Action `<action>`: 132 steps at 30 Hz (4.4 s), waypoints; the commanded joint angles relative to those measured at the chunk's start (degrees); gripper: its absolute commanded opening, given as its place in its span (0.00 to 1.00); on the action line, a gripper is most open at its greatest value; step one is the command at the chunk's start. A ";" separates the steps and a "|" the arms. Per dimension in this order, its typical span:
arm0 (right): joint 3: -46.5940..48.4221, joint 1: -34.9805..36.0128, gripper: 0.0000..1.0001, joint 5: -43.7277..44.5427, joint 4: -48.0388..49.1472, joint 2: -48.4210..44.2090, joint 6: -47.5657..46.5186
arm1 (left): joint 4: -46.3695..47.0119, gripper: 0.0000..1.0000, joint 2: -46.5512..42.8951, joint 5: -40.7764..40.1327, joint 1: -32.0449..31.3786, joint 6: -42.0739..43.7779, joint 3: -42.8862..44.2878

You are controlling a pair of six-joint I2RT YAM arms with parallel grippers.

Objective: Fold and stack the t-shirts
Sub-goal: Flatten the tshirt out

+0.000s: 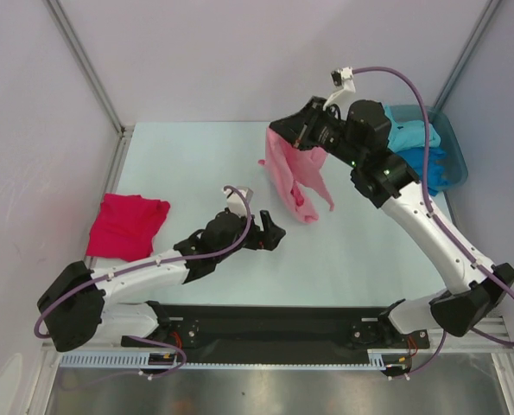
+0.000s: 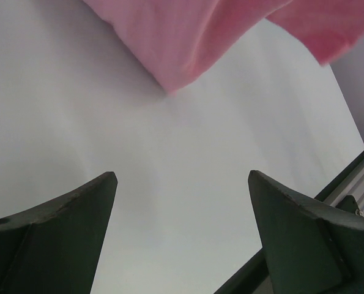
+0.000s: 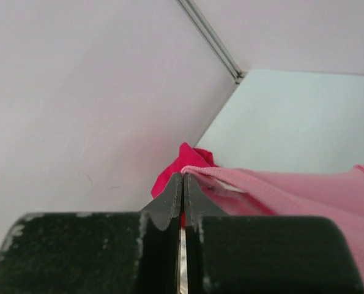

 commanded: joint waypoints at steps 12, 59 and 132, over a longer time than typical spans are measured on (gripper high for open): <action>48.54 -5.17 0.00 -7.61 -7.86 22.35 -0.39 | 3.64 0.94 2.05 0.23 -1.01 -1.85 -1.03; 27.13 -17.41 0.00 -8.23 -0.04 39.50 4.63 | 0.83 0.94 -1.12 -1.62 -4.61 -1.24 -2.44; 16.69 -9.14 0.00 5.21 -7.51 -9.89 -4.77 | 6.54 0.94 6.52 -29.31 -18.33 4.56 -3.24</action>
